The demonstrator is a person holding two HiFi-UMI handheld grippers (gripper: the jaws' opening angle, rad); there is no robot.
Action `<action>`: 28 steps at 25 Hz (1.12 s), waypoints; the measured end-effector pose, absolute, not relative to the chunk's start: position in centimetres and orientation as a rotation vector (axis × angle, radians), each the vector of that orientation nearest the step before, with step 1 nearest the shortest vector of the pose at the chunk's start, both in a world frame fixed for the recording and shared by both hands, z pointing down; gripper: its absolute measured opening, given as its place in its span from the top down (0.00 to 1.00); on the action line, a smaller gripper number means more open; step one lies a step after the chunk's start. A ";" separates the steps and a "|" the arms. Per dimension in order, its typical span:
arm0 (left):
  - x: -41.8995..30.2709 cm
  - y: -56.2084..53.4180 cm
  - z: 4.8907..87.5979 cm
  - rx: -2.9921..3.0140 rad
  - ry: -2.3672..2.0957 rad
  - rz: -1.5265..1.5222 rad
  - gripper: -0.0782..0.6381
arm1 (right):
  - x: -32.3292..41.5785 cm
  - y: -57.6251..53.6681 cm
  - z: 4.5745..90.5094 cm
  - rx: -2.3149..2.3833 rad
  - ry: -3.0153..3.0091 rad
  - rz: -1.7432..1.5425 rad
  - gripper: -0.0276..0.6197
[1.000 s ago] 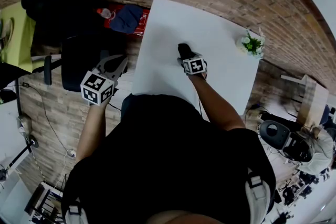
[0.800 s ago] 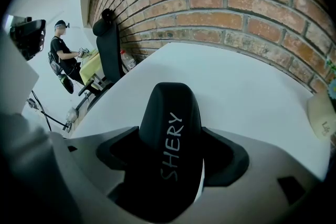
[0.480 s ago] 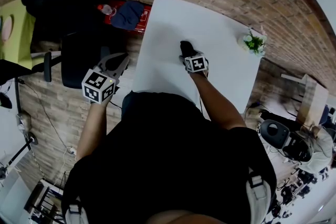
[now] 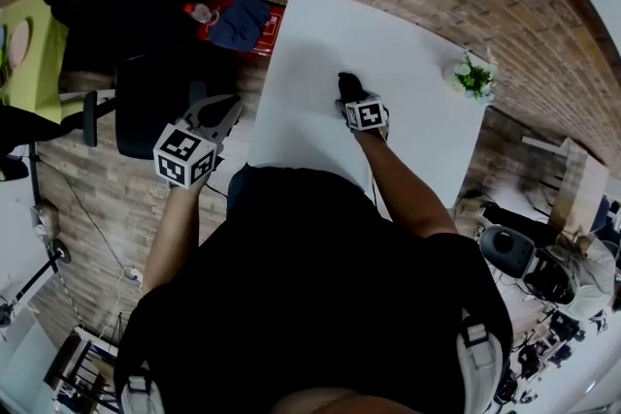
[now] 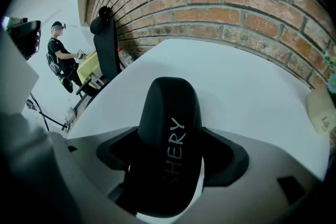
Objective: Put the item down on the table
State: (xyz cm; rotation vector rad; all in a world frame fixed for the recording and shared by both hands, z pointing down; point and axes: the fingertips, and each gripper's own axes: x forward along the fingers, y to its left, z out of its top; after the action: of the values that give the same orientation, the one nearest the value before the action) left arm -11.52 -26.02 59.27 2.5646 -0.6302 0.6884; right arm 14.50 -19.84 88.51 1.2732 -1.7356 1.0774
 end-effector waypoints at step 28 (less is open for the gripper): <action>-11.4 -25.1 58.9 2.576 -0.620 0.677 0.88 | 14.0 -20.1 88.8 1.262 -1.774 1.121 0.38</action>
State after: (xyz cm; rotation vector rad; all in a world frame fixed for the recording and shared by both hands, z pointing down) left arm -11.45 -25.12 58.85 2.5759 -0.6203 0.6773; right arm 14.03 -20.11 88.76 1.2624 -1.7737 1.1206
